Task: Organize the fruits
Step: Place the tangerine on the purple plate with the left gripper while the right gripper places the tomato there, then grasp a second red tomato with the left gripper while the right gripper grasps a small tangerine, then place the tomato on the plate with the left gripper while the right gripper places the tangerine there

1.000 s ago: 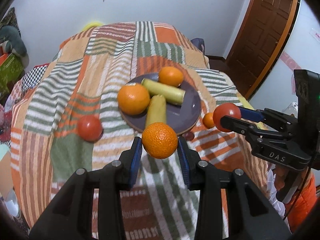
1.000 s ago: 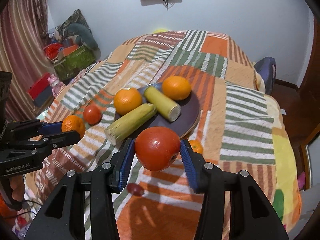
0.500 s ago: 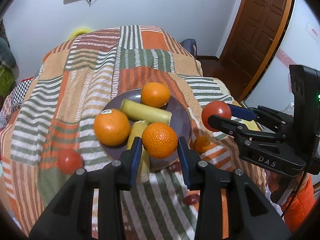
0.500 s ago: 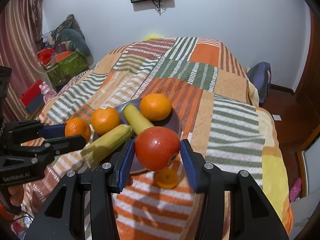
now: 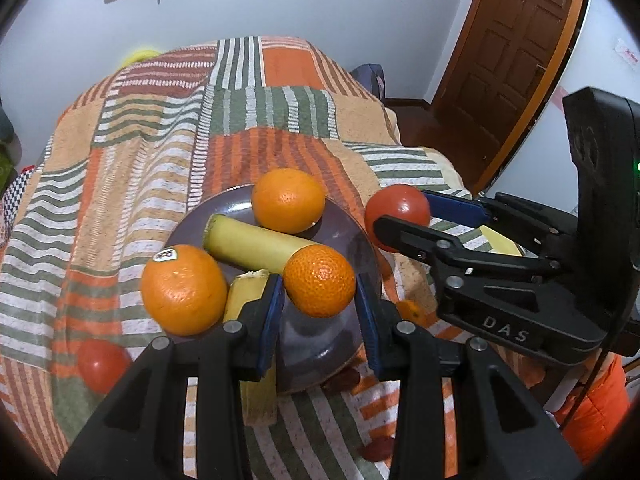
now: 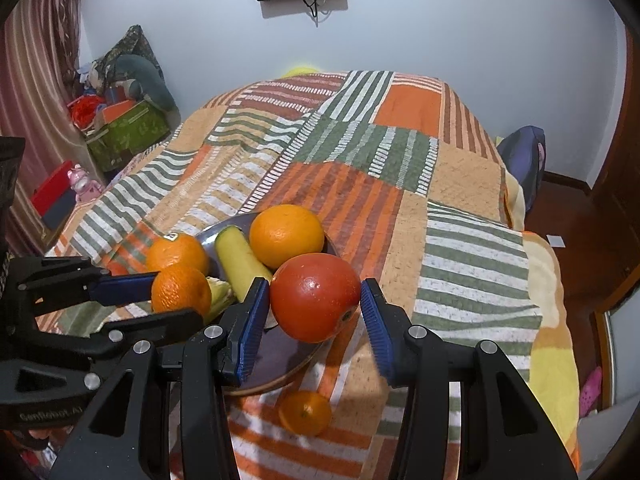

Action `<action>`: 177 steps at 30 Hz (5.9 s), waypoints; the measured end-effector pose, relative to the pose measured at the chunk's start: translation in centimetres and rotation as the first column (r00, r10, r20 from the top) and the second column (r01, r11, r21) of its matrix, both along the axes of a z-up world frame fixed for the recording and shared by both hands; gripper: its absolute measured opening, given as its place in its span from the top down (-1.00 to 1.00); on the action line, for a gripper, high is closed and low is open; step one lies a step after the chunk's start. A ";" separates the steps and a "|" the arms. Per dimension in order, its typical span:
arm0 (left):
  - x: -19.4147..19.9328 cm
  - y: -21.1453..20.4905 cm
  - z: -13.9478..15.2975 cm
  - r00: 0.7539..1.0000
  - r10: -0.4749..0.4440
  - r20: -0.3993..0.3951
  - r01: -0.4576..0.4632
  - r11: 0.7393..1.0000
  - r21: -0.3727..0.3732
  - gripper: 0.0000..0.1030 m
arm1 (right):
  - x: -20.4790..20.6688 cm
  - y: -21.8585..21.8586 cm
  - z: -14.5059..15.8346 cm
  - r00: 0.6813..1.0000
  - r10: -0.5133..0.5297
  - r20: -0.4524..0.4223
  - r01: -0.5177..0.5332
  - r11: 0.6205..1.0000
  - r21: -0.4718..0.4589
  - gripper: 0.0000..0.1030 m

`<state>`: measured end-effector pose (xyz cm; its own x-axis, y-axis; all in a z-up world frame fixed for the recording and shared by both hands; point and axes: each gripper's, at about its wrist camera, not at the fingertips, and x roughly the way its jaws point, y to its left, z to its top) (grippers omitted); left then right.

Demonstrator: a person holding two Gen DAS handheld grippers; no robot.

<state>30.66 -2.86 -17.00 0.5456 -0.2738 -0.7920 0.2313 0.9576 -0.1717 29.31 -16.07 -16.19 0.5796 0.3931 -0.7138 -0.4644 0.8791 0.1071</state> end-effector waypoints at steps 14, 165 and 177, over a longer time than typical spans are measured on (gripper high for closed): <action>2.1 0.1 -3.0 0.998 -0.001 -0.058 0.002 1.000 0.019 0.30 | 2.4 1.2 -2.7 0.998 0.022 -0.055 -0.023 1.000 -0.020 0.15; 3.2 3.7 0.0 0.996 0.073 0.052 -0.075 0.997 0.026 -0.25 | -0.6 1.3 -3.3 0.997 0.011 -0.071 -0.010 1.000 0.006 0.22; -1.2 5.8 2.1 0.989 0.111 0.096 -0.116 0.992 0.051 -0.36 | -3.3 1.4 -1.9 0.996 0.038 -0.078 -0.037 0.999 0.007 0.21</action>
